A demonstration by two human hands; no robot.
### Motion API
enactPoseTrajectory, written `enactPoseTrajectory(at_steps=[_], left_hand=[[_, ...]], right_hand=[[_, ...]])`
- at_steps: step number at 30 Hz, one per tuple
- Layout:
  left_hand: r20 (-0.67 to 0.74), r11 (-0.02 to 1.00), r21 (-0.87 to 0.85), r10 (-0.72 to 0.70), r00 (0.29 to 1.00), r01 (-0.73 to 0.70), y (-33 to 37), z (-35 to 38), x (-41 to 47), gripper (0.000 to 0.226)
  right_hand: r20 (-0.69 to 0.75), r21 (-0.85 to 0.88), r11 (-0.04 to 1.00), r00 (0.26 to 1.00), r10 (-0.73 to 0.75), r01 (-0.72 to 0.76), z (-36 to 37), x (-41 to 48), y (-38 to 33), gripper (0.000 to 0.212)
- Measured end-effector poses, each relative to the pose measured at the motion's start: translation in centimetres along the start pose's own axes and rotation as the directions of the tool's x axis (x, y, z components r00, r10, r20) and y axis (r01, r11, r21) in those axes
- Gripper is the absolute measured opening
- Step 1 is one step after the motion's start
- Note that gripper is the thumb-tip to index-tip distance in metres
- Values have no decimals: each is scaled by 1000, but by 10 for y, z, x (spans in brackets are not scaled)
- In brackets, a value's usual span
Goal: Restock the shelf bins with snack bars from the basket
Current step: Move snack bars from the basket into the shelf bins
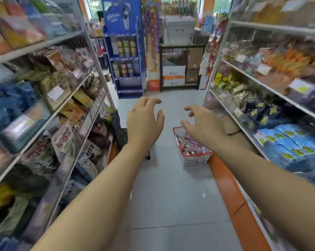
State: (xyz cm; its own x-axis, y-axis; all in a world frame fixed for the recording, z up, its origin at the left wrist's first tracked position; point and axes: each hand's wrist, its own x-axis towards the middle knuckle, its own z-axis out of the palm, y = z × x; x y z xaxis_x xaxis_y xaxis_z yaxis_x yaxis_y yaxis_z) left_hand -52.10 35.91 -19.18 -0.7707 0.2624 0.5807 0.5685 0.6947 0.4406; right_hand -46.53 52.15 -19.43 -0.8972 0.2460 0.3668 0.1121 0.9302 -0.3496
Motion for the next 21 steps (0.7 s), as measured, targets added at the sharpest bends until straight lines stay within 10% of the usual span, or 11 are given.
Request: enactPoseTrajectory(at_steps=[21], left_hand=[[249,998,-61,7,968,9,-134,250,305,29]], right_hand=[[143,-28,987,977,158,-155,177,347,130,41]])
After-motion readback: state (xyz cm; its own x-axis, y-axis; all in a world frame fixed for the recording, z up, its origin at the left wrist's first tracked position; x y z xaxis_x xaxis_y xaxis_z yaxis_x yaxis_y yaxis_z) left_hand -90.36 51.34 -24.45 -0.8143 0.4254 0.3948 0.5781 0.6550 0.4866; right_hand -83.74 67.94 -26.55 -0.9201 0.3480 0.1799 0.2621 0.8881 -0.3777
